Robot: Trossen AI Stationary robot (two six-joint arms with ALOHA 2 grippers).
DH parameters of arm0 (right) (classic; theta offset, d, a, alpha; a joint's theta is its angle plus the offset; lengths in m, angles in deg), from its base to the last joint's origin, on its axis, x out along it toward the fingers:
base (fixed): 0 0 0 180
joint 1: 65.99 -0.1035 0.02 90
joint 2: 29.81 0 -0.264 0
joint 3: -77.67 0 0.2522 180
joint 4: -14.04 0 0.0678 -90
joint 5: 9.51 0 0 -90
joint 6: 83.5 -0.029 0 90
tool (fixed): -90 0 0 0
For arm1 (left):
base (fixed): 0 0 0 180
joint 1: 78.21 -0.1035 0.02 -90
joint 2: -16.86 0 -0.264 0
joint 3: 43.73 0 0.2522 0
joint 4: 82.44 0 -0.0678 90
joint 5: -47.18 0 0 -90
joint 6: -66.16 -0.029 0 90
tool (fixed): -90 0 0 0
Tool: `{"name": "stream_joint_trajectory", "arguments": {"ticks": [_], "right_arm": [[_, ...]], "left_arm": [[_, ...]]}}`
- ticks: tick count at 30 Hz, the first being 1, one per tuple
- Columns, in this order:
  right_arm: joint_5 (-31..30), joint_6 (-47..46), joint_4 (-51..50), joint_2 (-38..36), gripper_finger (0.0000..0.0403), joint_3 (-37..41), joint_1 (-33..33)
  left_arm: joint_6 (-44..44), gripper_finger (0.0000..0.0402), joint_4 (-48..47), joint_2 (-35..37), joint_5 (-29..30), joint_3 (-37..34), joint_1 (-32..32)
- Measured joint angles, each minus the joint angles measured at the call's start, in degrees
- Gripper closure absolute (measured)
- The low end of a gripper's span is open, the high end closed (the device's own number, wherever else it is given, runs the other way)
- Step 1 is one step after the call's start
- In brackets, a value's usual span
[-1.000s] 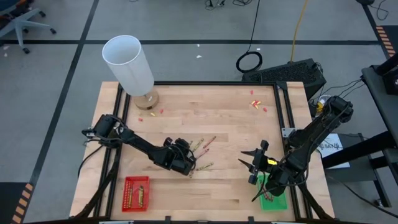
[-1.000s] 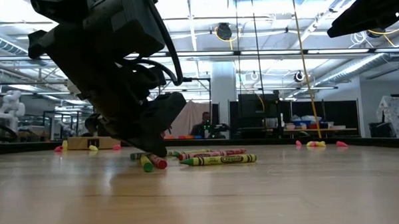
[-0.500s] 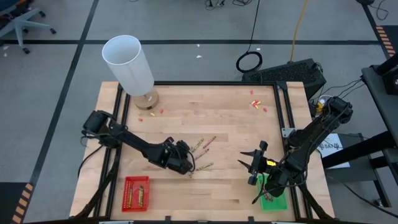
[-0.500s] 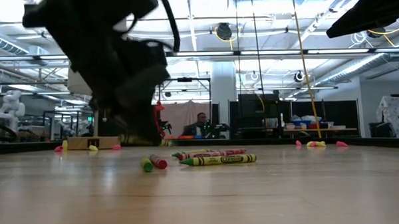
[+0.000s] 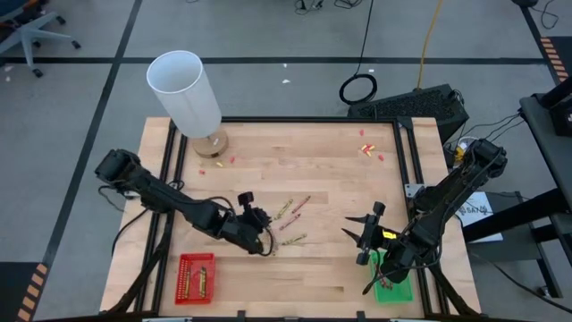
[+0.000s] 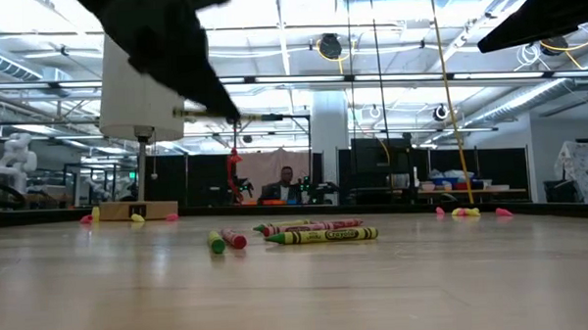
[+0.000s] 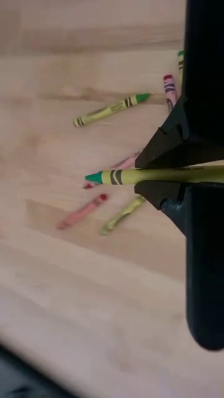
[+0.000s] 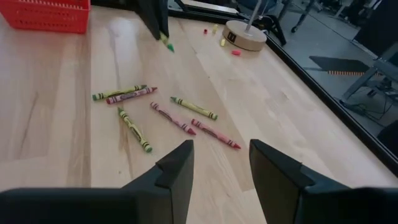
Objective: Sort crayons
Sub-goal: Put the green crayon into the red bin
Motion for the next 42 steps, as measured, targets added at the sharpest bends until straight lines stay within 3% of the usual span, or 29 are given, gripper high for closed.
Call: {"name": "stream_joint_trajectory", "arguments": {"ticks": [9, 20, 28, 42], "right_arm": [[0.03, -0.12, -0.02, 0.0, 0.0264, 0.0, 0.0], [0.07, -0.32, -0.02, 0.0, 0.0264, 0.0, 0.0], [0.07, -0.44, -0.02, 0.0, 0.0264, 0.0, 0.0], [0.09, -0.42, -0.02, 0.0, 0.0264, 0.0, 0.0]], "left_arm": [[-25.03, 0.0382, 0.03, 5.01, 0.48, 0.02, -0.03], [-52.64, 0.0382, 0.5, 5.36, 0.87, 0.07, -0.03], [-59.92, 0.0382, 0.61, 5.36, 3.97, 0.07, -0.03], [-60.21, 0.0382, 0.57, 5.36, 4.1, 0.07, -0.03]]}}
